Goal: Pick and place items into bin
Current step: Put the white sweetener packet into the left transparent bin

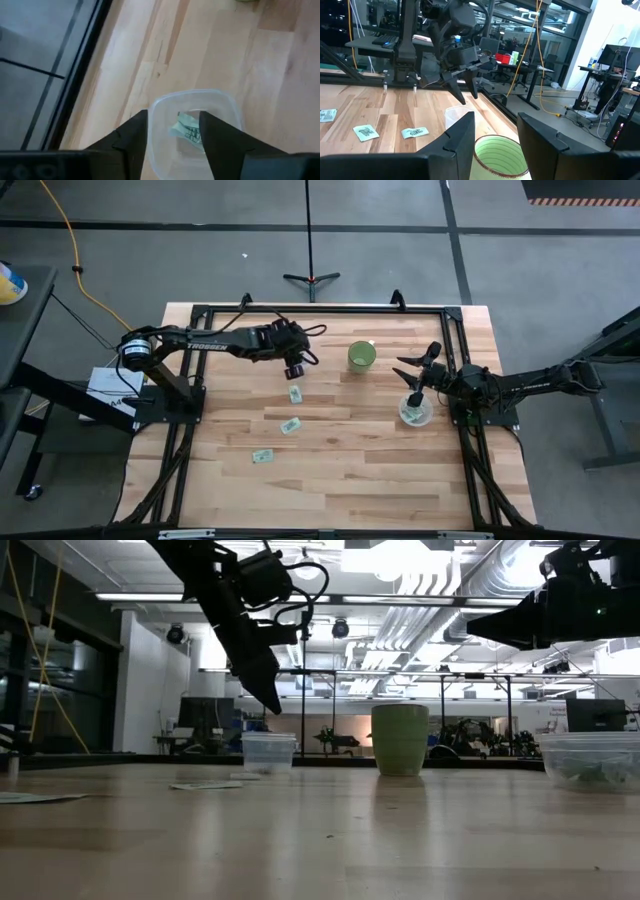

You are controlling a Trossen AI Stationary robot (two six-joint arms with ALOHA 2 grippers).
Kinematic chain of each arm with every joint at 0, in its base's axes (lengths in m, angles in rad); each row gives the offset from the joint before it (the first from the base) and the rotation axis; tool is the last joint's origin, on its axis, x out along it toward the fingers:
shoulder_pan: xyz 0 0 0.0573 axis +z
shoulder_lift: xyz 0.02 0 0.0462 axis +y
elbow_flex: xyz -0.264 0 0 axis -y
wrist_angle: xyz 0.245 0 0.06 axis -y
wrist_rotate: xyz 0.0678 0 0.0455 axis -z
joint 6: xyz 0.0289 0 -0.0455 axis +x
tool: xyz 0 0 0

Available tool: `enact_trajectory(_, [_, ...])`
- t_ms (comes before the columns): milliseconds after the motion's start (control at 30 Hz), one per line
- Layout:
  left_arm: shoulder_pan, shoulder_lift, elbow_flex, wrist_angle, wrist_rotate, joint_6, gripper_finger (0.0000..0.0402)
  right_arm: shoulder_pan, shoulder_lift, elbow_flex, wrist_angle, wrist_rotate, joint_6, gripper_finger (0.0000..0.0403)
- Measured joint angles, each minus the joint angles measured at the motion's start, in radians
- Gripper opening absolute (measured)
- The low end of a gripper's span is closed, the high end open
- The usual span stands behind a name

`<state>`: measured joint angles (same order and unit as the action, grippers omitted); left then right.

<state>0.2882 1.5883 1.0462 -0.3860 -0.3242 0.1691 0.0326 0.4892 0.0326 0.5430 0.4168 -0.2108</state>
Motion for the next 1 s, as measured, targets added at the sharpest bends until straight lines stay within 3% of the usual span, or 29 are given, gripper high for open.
enact_trajectory(233, [-0.041, 0.000, 0.000, -0.085, 0.209, 0.076, 0.0219, 0.000, 0.000, 0.000, 0.000, 0.000, 0.000, 0.0139])
enact_trajectory(467, [-0.122, 0.000, 0.000, -0.144, 0.276, 0.115, 0.0220, 0.000, 0.000, 0.000, 0.000, 0.000, 0.000, 0.0139])
enact_trajectory(700, [-0.154, 0.000, 0.000, -0.169, 0.513, 0.102, 0.0220, 0.000, 0.000, 0.000, 0.000, 0.000, 0.000, 0.0139])
enact_trajectory(867, [-0.137, 0.000, 0.000, -0.172, 0.459, -0.005, 0.0220, 0.000, 0.000, 0.000, 0.000, 0.000, 0.000, 0.0139])
enact_trajectory(1000, [-0.130, 0.012, 0.000, -0.163, 0.479, -0.050, 0.0220, 0.000, 0.000, 0.000, 0.000, 0.000, 0.000, 0.0139])
